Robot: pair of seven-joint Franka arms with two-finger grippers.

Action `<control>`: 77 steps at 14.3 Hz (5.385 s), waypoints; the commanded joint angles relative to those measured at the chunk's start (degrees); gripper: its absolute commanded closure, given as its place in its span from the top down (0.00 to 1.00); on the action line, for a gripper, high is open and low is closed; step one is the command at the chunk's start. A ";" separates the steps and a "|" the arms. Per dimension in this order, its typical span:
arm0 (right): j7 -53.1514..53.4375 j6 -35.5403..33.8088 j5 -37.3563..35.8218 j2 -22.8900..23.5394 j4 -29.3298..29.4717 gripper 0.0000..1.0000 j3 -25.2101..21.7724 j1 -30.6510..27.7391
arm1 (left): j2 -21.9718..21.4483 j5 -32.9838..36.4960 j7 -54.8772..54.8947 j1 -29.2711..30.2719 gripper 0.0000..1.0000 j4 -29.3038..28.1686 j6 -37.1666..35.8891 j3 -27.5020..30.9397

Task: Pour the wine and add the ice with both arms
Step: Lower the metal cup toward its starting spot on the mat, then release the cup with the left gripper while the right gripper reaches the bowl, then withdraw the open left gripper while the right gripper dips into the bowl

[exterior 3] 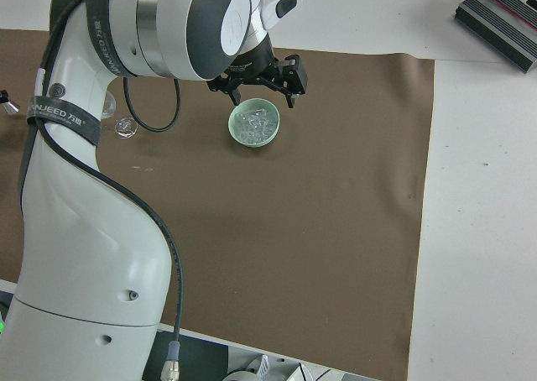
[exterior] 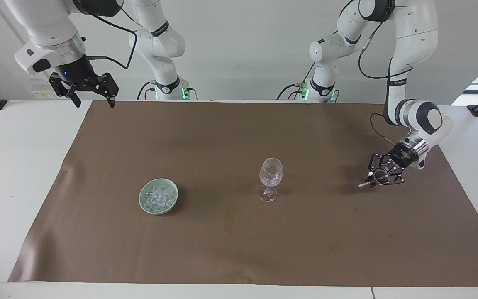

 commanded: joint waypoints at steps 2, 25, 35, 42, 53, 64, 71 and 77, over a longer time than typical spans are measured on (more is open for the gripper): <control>0.74 0.35 0.95 -1.07 -1.25 1.00 0.10 -0.19 | 1.18 -1.21 5.00 2.29 0.00 -0.91 -2.35 -0.51; 0.74 0.35 0.95 -1.07 -1.25 1.00 0.10 -0.19 | 1.18 -8.15 12.05 0.36 0.00 -5.22 2.66 -0.60; 0.74 0.35 0.95 -1.07 -1.25 1.00 0.10 -0.19 | 1.18 -8.06 12.14 0.18 0.29 -5.39 3.36 -0.51; 6.78 16.40 1.74 -4.41 -16.33 1.00 0.81 2.70 | 1.27 -7.97 12.14 0.09 0.39 -5.31 3.89 -0.51; 10.06 49.74 1.31 14.92 -24.28 1.00 0.72 7.99 | 1.27 -7.01 12.32 -0.17 1.00 -5.13 3.62 -0.43; 11.11 52.73 1.13 19.23 -22.35 0.93 0.72 8.25 | -0.66 16.52 11.44 4.48 1.00 0.05 1.87 0.19; 11.02 54.58 0.87 21.16 -21.38 0.69 0.72 8.34 | -6.90 39.37 9.85 4.66 1.00 7.95 -2.25 1.50; 11.46 54.32 1.13 21.34 -21.29 0.66 0.72 8.78 | -10.06 51.68 11.52 3.52 1.00 14.73 -4.90 1.16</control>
